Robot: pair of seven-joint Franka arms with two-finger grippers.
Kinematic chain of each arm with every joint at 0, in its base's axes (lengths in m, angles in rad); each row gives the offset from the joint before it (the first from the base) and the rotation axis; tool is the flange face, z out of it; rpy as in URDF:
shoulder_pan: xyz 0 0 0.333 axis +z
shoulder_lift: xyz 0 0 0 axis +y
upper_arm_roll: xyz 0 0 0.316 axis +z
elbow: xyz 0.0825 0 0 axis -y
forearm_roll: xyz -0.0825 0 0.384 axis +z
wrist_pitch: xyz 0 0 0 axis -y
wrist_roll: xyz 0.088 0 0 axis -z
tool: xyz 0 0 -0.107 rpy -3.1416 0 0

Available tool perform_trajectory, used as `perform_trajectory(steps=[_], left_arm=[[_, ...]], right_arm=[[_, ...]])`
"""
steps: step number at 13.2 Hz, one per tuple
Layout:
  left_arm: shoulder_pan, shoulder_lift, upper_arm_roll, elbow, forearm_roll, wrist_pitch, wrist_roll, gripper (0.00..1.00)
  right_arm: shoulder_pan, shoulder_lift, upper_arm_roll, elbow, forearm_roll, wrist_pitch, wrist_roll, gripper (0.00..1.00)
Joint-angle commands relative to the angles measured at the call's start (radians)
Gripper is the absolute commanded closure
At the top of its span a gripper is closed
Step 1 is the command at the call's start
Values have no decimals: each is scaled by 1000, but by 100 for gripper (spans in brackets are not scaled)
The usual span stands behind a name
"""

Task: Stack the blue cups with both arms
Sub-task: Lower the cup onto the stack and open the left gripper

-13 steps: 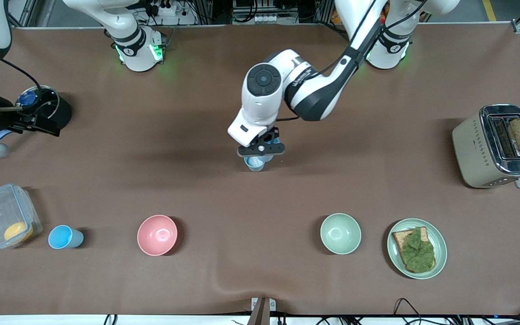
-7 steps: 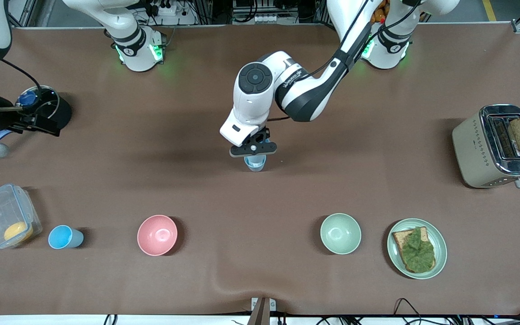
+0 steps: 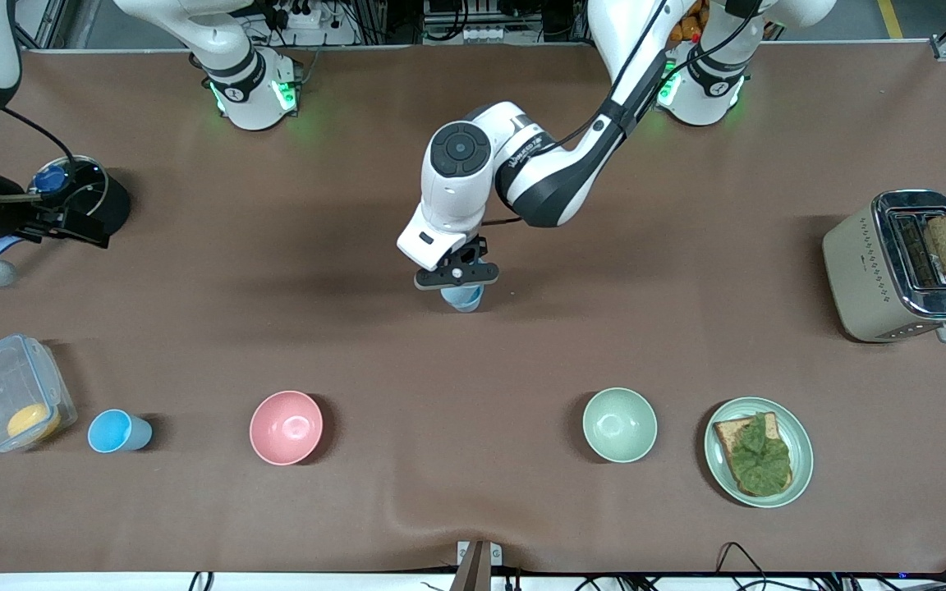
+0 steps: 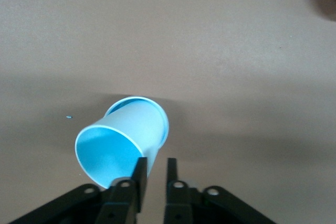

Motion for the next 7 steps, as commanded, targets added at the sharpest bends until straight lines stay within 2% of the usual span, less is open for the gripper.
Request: perform_trajectory(steps=[1, 5, 6, 7], left_arm=[[-8, 6, 13, 23, -21, -3, -17, 56], [37, -34, 13, 5, -21, -14, -3, 44], [69, -67, 9, -23, -21, -19, -3, 16], [104, -107, 3, -55, -21, -32, 8, 0]], right_arm=[[8, -14, -3, -5, -14, -7, 6, 0], [9, -14, -3, -5, -14, -7, 7, 0], [9, -14, -3, -5, -14, -7, 6, 0], [8, -14, -3, -5, -14, -7, 6, 0]])
